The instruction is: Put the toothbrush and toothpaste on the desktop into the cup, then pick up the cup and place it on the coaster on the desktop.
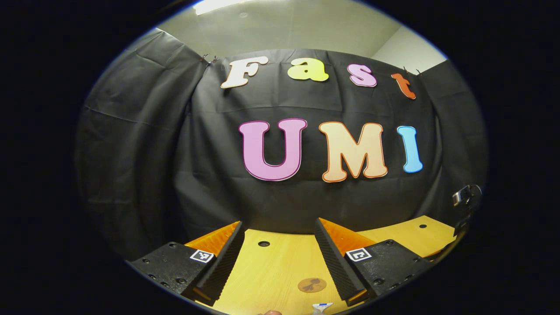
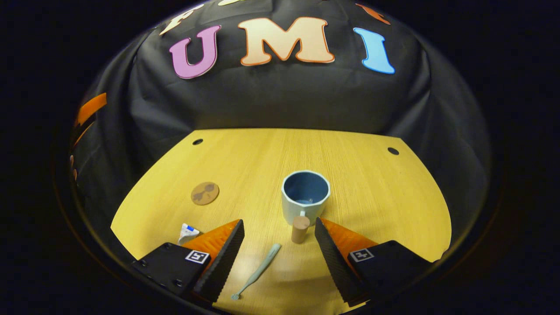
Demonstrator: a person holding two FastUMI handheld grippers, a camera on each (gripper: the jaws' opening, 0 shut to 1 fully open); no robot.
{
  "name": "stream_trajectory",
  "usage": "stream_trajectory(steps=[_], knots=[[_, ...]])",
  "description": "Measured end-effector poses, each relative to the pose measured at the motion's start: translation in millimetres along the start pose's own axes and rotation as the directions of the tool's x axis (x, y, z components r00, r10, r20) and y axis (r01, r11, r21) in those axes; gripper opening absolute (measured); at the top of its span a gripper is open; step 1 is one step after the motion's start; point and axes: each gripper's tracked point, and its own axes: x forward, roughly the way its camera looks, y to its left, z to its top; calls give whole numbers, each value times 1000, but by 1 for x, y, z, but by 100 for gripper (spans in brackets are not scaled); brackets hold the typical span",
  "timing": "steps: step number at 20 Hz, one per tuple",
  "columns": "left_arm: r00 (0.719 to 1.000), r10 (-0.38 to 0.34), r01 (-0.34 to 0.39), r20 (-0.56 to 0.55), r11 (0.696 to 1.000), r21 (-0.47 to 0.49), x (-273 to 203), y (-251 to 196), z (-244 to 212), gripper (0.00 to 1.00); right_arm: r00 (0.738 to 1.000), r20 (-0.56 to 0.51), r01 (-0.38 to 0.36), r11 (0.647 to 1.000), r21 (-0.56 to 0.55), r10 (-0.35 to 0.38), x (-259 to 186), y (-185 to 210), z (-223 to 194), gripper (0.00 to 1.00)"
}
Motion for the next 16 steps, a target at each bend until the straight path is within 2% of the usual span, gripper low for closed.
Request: stream_trajectory(steps=[2, 7, 14, 15, 16], knots=[[1000, 4, -4, -9, 1000, -1, -1, 3, -5, 93, 996, -87, -11, 1000, 6, 11, 5, 3, -21, 100], [999, 14, -14, -35, 1000, -11, -5, 12, -16, 93, 978, -208, -2, 1000, 2, 2, 23, 4, -45, 100], [997, 34, -36, -63, 999, -21, -3, 26, -28, 94, 932, -363, -1, 999, -37, -12, 41, 12, -79, 100], [997, 37, -39, -67, 999, -24, -3, 28, -30, 94, 926, -378, -1, 999, -45, -16, 43, 12, -82, 96], [997, 39, -41, -73, 999, -27, -3, 29, -33, 94, 920, -392, -2, 999, -53, -19, 45, 13, -86, 97]])
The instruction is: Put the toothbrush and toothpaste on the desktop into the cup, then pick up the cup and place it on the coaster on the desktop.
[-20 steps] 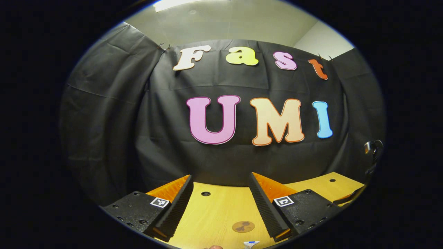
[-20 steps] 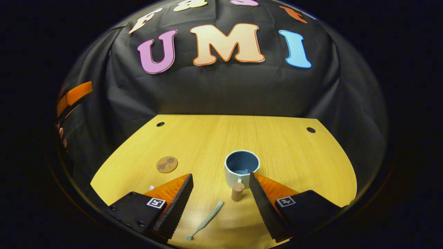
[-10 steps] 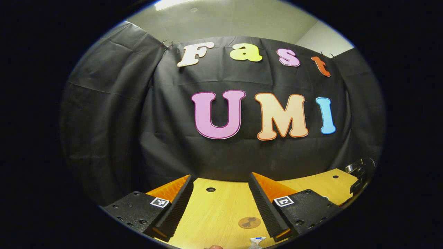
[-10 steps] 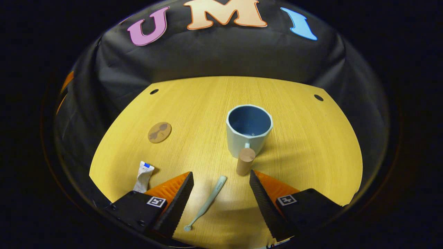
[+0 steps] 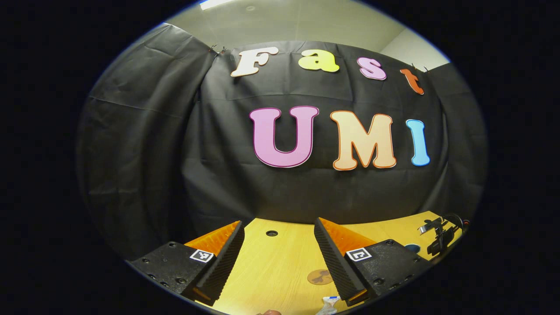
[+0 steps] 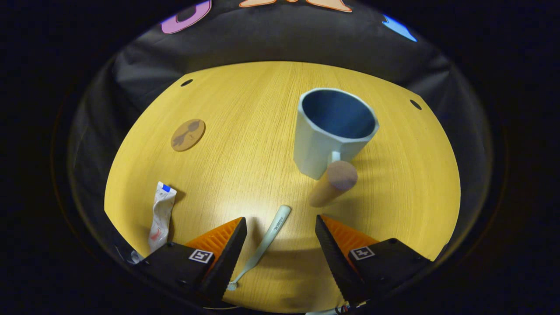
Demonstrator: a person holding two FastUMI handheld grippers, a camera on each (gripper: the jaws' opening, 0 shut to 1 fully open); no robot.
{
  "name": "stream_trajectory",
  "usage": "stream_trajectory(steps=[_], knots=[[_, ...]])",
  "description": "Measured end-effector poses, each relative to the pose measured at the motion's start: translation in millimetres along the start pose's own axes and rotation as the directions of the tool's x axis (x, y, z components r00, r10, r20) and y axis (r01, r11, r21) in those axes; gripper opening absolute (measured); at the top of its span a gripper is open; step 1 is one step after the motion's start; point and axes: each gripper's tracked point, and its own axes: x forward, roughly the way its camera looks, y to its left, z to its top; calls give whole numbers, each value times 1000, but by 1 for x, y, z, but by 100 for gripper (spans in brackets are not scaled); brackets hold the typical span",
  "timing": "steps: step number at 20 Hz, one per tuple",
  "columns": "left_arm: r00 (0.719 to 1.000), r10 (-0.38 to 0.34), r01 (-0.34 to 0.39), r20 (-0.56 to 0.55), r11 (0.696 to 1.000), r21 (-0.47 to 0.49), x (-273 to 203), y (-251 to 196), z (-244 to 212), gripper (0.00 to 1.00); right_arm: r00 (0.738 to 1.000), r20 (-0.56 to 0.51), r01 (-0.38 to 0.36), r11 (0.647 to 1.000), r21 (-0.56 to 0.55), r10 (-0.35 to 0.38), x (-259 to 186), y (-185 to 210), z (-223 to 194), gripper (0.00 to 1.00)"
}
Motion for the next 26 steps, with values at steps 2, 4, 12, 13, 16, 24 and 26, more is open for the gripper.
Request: stream_trajectory(steps=[2, 4, 12, 13, 16, 24, 26], knots=[[1000, 2, -2, -12, 1000, -5, 1, 1, -4, 93, 999, -39, 2, 1000, -16, -2, 5, 1, -7, 95], [1000, 1, -1, -23, 1000, -7, 1, 3, -9, 93, 998, -68, -5, 999, -40, 2, 9, 2, -14, 87], [994, -65, 65, -87, 998, 0, 3, -24, -35, 94, 996, -80, -40, 998, -44, 37, 10, 0, -9, 28], [992, -79, 80, -99, 997, -1, 2, -29, -40, 94, 996, -84, -41, 998, -36, 38, 12, -1, -11, 28], [981, -121, 122, -153, 992, -2, 0, -44, -59, 94, 992, -102, -71, 997, -7, 70, 9, -7, -10, 8], [894, -223, 230, -389, 973, -30, -19, -82, -144, 94, 996, -57, -71, 996, -48, 68, 9, -7, -8, 7], [862, -229, 240, -453, 970, -33, -24, -86, -166, 95, 996, -53, -76, 996, -47, 74, 9, -7, -8, 7]])
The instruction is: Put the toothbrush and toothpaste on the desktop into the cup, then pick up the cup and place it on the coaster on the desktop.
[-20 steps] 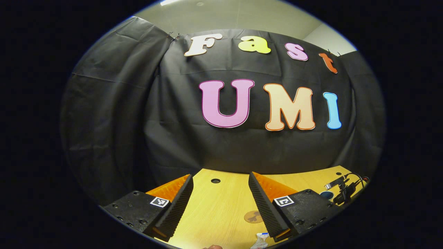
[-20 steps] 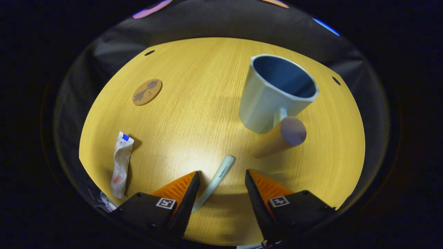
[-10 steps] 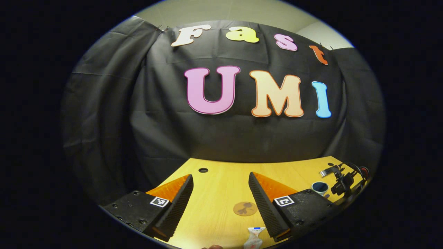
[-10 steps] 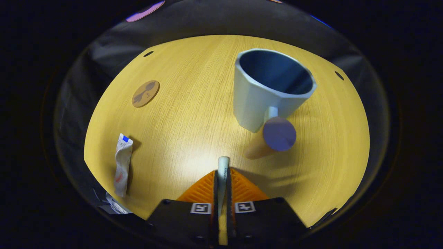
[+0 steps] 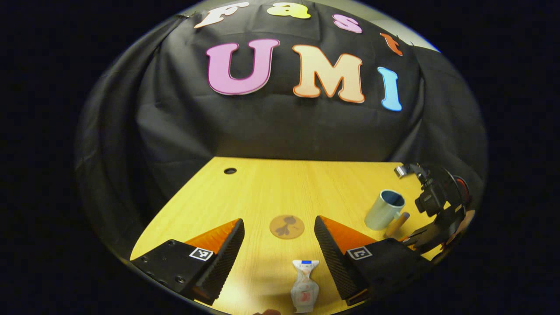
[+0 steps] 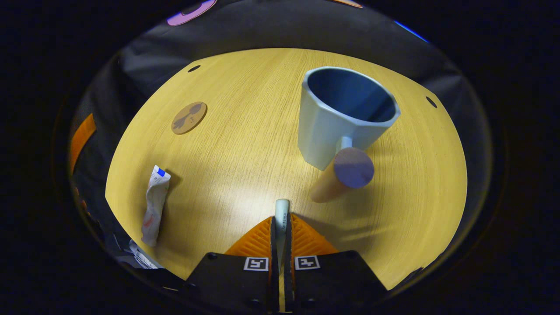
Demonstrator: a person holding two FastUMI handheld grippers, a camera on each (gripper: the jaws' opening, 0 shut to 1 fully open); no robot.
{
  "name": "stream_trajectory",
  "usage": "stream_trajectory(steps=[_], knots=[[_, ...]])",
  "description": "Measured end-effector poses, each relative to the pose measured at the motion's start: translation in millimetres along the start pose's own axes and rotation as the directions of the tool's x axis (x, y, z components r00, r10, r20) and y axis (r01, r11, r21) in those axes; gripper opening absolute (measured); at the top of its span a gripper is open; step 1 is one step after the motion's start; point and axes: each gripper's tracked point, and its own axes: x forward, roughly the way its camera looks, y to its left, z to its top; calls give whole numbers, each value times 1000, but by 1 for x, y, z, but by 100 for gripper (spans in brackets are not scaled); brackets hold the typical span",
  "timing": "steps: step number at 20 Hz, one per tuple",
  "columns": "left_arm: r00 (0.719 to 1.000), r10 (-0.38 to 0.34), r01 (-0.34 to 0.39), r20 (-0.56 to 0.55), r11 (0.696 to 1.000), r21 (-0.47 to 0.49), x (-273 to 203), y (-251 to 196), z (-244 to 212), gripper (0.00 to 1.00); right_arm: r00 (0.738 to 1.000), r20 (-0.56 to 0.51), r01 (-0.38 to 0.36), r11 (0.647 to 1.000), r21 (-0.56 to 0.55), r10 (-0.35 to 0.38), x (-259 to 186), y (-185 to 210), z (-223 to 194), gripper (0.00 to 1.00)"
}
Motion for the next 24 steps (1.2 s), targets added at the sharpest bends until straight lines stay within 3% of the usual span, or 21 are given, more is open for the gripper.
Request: stream_trajectory(steps=[4, 11, 19, 22, 24], knots=[[990, -4, 5, -139, 1000, 9, 5, -3, -41, 95, 1000, 15, 3, 1000, -13, -3, 0, 1, 0, 8], [930, -63, 67, -363, 998, -1, 10, -26, -109, 95, 999, 31, -10, 1000, -15, 10, -1, 0, 1, 5], [887, -54, 82, -458, 996, 41, 16, -38, -138, 95, 998, 52, -21, 999, -26, 22, -1, 0, 1, 7], [885, -32, 68, -465, 996, 60, 17, -33, -142, 95, 998, 57, -22, 999, -34, 24, 0, 1, 1, 5], [893, -29, 60, -450, 997, 55, 21, -34, -140, 88, 998, 64, -22, 999, -39, 24, -1, 1, 1, 5]])
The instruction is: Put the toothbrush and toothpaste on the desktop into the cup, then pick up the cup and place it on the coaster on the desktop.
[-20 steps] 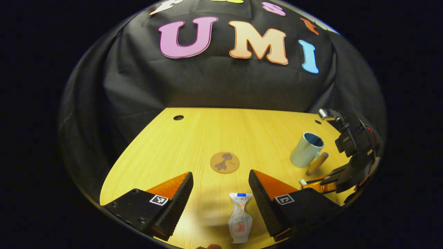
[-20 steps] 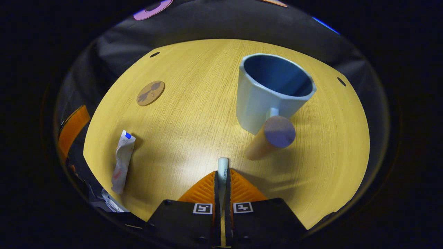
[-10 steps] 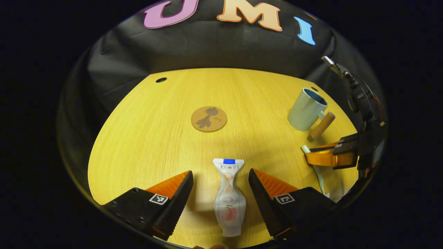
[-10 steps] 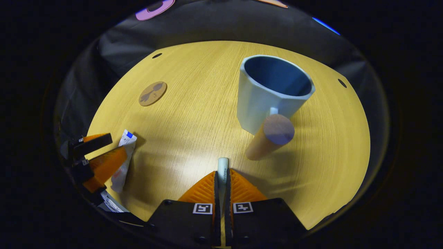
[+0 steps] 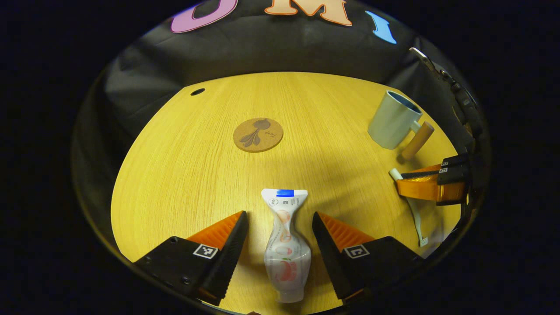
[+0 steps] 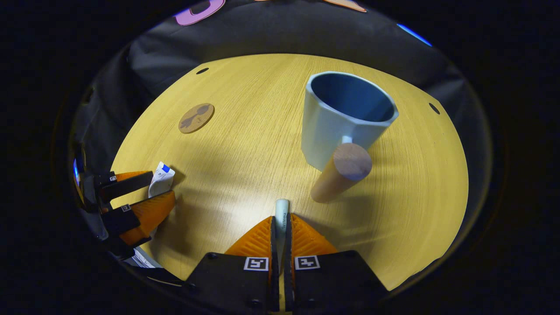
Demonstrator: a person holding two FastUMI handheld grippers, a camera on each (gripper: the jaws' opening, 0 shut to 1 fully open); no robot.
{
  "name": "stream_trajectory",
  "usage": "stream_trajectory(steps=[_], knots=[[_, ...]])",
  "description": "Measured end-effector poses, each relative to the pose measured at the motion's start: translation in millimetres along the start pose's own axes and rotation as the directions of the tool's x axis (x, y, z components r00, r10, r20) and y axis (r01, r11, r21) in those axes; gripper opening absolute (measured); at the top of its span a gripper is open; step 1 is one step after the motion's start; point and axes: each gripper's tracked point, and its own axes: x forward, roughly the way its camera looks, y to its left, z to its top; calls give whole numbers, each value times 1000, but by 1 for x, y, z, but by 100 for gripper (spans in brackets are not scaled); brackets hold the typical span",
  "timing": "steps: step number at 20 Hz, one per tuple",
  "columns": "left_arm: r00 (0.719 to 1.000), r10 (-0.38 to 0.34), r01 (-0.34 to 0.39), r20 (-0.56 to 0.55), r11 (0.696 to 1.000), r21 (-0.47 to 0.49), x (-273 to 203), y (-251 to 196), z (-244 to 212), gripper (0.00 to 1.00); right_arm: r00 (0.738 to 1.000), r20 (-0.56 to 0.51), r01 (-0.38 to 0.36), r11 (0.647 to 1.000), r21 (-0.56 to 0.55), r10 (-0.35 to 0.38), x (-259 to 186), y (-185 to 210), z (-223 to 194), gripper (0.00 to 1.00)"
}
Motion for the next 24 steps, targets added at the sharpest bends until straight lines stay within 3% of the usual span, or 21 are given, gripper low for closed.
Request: stream_trajectory(steps=[2, 4, 5, 6, 7, 11, 15, 24], knots=[[1000, 14, -14, 22, 1000, -26, 2, 3, 3, 74, 1000, 5, -2, 1000, -2, 2, 0, 0, 0, 5], [998, 39, -35, 47, 996, -78, 7, 6, 7, 49, 1000, 11, -5, 1000, -2, 5, 1, -1, -1, 7], [997, 46, -40, 59, 995, -95, 4, 6, 8, 32, 1000, 13, -7, 1000, -2, 7, 1, -1, 0, 7], [995, 46, -37, 85, 994, -102, 6, 7, 10, 29, 1000, 17, -8, 1000, -4, 8, 0, 0, -1, 8], [993, 45, -35, 105, 995, -92, 7, 7, 11, 19, 1000, 21, -9, 1000, -7, 9, 1, -1, -1, 7], [992, 51, -51, 118, 999, -4, 5, 4, 11, 4, 999, 49, -12, 1000, 14, 11, 1, 0, 0, 7], [989, -74, 80, 129, 996, -44, -3, -24, 16, 1, 997, 71, -32, 998, 58, 28, -1, 0, 0, 7], [968, -101, 113, 231, 993, -39, -40, -36, 55, 0, 977, 187, -122, 989, 88, 104, -39, 8, 9, 7]])
